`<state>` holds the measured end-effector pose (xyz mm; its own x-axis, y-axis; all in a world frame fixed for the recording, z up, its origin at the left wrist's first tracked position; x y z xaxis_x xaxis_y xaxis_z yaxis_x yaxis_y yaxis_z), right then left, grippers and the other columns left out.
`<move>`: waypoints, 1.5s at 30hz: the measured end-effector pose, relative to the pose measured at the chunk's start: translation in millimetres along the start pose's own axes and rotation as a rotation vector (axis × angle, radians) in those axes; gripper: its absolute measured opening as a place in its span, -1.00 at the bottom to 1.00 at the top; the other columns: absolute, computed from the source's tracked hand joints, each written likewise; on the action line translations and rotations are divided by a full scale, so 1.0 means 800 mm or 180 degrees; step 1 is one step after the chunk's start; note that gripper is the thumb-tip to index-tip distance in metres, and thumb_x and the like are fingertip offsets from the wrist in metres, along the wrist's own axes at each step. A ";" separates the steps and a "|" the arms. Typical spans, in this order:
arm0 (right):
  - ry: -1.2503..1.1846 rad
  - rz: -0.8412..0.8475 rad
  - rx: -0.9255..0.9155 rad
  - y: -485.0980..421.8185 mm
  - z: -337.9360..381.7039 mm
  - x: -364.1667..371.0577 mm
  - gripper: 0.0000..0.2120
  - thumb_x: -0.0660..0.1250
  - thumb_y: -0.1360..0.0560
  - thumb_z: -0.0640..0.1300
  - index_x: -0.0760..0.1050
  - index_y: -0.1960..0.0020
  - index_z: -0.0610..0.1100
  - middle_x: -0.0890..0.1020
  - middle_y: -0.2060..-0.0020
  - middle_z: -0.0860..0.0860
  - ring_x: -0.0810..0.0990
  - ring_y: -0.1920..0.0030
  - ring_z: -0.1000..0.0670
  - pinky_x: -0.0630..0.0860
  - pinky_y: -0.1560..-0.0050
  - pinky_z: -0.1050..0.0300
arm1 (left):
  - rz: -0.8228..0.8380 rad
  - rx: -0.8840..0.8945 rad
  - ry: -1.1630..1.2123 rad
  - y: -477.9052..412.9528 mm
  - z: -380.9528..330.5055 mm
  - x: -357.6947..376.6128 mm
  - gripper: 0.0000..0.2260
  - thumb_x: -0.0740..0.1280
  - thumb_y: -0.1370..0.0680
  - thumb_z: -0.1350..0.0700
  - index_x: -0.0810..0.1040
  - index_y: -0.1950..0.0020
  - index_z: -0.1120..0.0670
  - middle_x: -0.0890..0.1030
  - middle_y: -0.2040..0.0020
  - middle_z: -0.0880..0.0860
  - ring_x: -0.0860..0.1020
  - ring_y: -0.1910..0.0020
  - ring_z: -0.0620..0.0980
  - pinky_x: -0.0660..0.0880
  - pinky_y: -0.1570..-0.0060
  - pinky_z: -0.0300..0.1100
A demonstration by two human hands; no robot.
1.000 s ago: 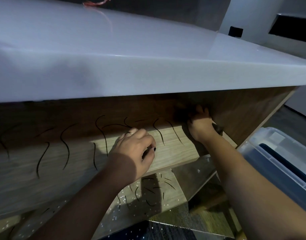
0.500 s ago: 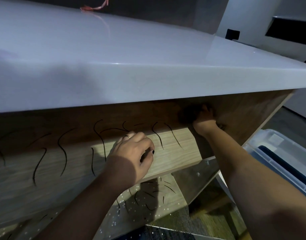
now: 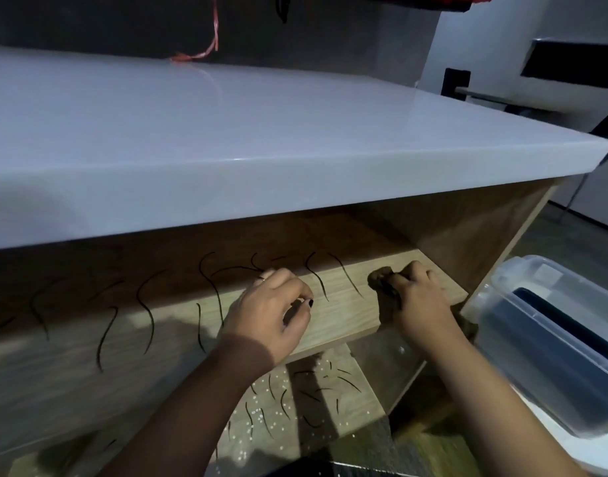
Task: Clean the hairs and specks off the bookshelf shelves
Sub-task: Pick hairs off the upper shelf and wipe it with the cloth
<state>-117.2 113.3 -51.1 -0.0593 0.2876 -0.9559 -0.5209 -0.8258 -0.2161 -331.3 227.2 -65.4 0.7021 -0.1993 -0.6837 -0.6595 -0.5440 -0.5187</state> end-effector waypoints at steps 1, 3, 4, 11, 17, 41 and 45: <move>-0.0071 0.0053 0.0030 0.011 0.001 -0.004 -0.64 0.26 -0.55 -0.16 0.46 -0.34 0.00 0.28 -0.06 0.06 0.29 -0.08 0.00 0.38 -0.14 0.04 | -0.0018 -0.0043 0.0135 0.002 -0.002 -0.001 -0.86 0.25 -0.50 0.00 0.58 0.05 -0.06 0.50 0.09 -0.19 0.51 0.08 -0.13 0.52 0.13 -0.04; -0.0534 0.0265 0.0150 0.027 0.005 -0.017 -0.71 0.24 -0.57 -0.22 0.53 -0.26 -0.04 0.35 -0.03 0.05 0.38 -0.08 -0.02 0.41 -0.08 0.08 | -0.0060 -0.0226 0.0455 0.006 -0.009 -0.004 -0.88 0.27 -0.49 -0.02 0.58 0.06 -0.10 0.51 0.09 -0.19 0.53 0.15 -0.15 0.52 0.17 -0.08; -0.0998 0.0333 0.0274 0.035 0.010 -0.027 -0.76 0.22 -0.58 -0.23 0.57 -0.17 -0.05 0.40 0.00 0.02 0.43 -0.05 -0.05 0.43 -0.02 0.08 | -0.0095 -0.0374 0.0674 0.009 -0.015 -0.005 -0.90 0.29 -0.48 -0.02 0.59 0.07 -0.10 0.53 0.09 -0.18 0.53 0.19 -0.14 0.52 0.20 -0.10; -0.5454 0.1007 0.1476 0.085 0.075 -0.060 -0.82 0.21 -0.57 -0.22 0.53 -0.11 -0.20 0.64 0.04 -0.27 0.61 0.22 -0.13 0.56 0.33 0.09 | 0.0271 -0.1751 0.2590 0.030 -0.062 0.001 -0.69 0.45 -0.50 0.14 0.45 -0.17 -0.10 0.59 -0.08 -0.03 0.60 -0.08 0.03 0.59 -0.11 0.05; -0.5712 0.1045 0.1619 0.092 0.105 -0.055 -0.78 0.21 -0.57 -0.22 0.50 -0.16 -0.28 0.62 -0.03 -0.32 0.61 0.11 -0.25 0.57 0.02 -0.22 | 0.0325 -0.2175 0.3418 0.039 -0.076 -0.011 -0.76 0.33 -0.55 0.29 0.51 -0.19 0.09 0.67 -0.02 0.03 0.65 -0.01 0.00 0.62 -0.01 0.00; -0.2644 -0.0312 0.0106 0.091 0.060 -0.032 -0.57 0.32 -0.49 -0.35 0.48 -0.10 0.18 0.60 0.01 0.27 0.52 -0.07 0.28 0.43 -0.08 0.28 | 0.0097 -0.1549 0.2351 0.023 -0.046 -0.030 -0.83 0.26 -0.60 0.33 0.55 0.00 0.08 0.70 0.17 0.02 0.63 0.17 -0.18 0.52 0.12 -0.27; -0.1382 -0.0398 -0.0197 0.043 0.030 -0.042 -0.55 0.35 -0.45 -0.36 0.54 -0.23 0.05 0.52 -0.07 0.18 0.46 -0.11 0.12 0.35 -0.05 0.35 | 0.0004 -0.0813 0.0742 0.023 -0.016 -0.013 -0.90 0.32 -0.52 0.08 0.55 0.05 -0.14 0.59 0.16 -0.21 0.54 0.13 -0.16 0.46 0.16 -0.24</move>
<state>-153.4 86.8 -22.0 -0.3577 0.5526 -0.7528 -0.4955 -0.7956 -0.3486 -347.2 208.7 -61.6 0.7632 -0.3649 -0.5333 -0.5926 -0.7243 -0.3524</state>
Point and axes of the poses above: each hand's wrist, its own y-axis away from the middle knuckle, its own x-axis out of the palm, z = x × y, the point moved 1 cm from there along -y, towards the middle knuckle
